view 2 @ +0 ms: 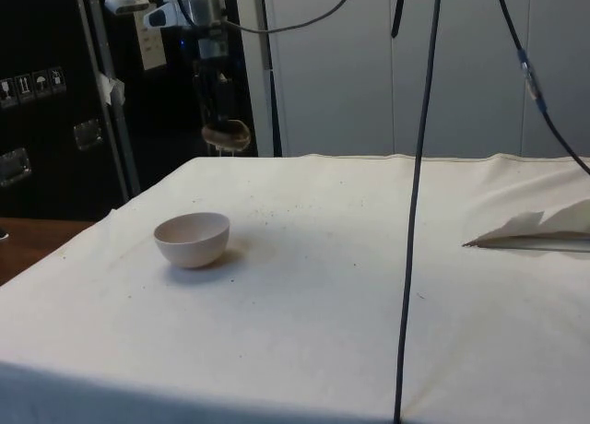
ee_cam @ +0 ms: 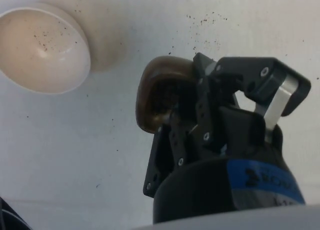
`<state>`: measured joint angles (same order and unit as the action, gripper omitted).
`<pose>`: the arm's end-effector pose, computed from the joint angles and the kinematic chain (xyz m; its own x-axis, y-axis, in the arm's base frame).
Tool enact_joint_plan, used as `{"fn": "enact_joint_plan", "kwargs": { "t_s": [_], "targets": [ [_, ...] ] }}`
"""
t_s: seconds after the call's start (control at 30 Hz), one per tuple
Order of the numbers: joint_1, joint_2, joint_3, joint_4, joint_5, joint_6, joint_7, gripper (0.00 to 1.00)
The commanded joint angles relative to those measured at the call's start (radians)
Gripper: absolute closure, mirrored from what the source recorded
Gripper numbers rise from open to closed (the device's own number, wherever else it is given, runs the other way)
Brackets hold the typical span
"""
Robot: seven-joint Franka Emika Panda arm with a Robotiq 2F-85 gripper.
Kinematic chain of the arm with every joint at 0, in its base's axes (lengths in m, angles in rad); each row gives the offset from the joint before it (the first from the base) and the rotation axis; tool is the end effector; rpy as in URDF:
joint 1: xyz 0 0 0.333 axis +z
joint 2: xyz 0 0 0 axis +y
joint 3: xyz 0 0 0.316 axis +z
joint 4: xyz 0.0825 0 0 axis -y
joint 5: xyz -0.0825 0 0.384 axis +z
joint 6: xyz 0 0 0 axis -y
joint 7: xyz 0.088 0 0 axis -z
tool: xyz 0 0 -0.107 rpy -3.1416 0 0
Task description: Pour the coffee beans from the cup into the bowl.
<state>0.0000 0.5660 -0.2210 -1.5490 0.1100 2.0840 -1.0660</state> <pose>0.6839 -0.1250 0.3249 0.6800 0.7326 -0.0278 0.7329 -0.6804 -0.0029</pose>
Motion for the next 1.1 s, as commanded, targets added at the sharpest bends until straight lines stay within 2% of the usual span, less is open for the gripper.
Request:
{"fn": "enact_joint_plan", "kwargs": {
  "t_s": [0.0,0.27,0.3,0.37,0.57,0.63,0.7,0.87,0.9,1.07],
  "targets": [
    [0.0,0.0,0.0,0.0,0.0,0.0,0.007,0.97],
    [0.007,0.004,-0.001,0.007,-0.001,-0.003,0.077,0.97],
    [0.005,0.0,0.002,0.001,0.0,0.0,0.065,0.97],
    [0.009,0.006,0.0,0.009,-0.002,-0.002,0.098,0.97],
    [0.013,0.008,-0.001,0.013,-0.002,-0.002,0.14,0.97],
    [0.011,0.002,0.002,0.006,0.0,0.0,0.135,0.97],
    [0.016,0.011,-0.001,0.018,-0.003,-0.003,0.167,0.97],
    [0.02,0.018,-0.002,0.028,-0.004,-0.003,0.206,0.97],
    [0.016,0.014,0.002,0.022,0.0,0.0,0.196,0.97],
    [0.023,0.024,-0.003,0.036,-0.007,-0.003,0.239,0.97]
  ]
}}
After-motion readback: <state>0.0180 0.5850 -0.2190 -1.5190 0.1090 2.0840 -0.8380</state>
